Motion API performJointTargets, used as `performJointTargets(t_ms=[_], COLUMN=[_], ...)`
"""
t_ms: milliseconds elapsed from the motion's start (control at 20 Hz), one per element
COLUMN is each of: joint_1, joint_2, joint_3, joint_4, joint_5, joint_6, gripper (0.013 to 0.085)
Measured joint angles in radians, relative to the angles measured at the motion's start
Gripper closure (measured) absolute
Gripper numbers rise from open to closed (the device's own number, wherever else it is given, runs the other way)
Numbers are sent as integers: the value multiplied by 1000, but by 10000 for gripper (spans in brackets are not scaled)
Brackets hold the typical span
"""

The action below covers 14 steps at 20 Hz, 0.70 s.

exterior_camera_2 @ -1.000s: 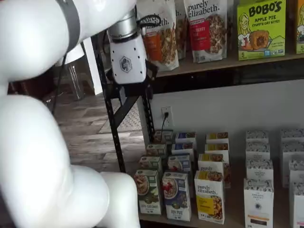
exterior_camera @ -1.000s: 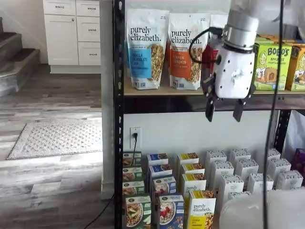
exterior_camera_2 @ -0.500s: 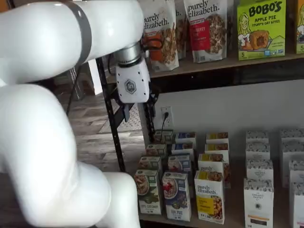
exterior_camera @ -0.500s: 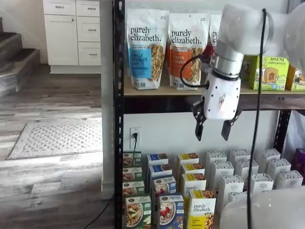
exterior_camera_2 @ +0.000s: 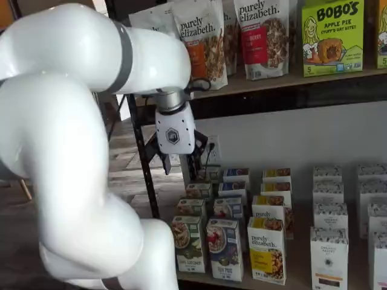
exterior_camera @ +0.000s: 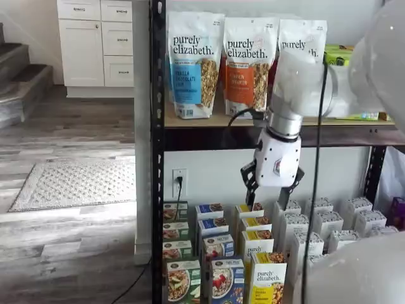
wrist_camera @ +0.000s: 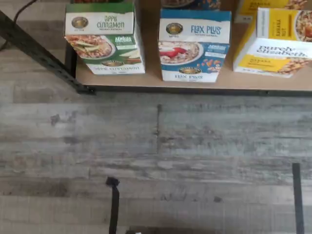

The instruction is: Pick up the blue and white box that is on the bottom shelf, the second box from the left

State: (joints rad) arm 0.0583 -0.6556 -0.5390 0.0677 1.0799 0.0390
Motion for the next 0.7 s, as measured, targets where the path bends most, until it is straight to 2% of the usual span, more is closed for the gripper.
performJointTargets(t_ms=[700], joint_1=[58], joint_2=[243], joint_3=[60], joint_4=[-23], joint_5=[-341], joint_6=[54], gripper=[130])
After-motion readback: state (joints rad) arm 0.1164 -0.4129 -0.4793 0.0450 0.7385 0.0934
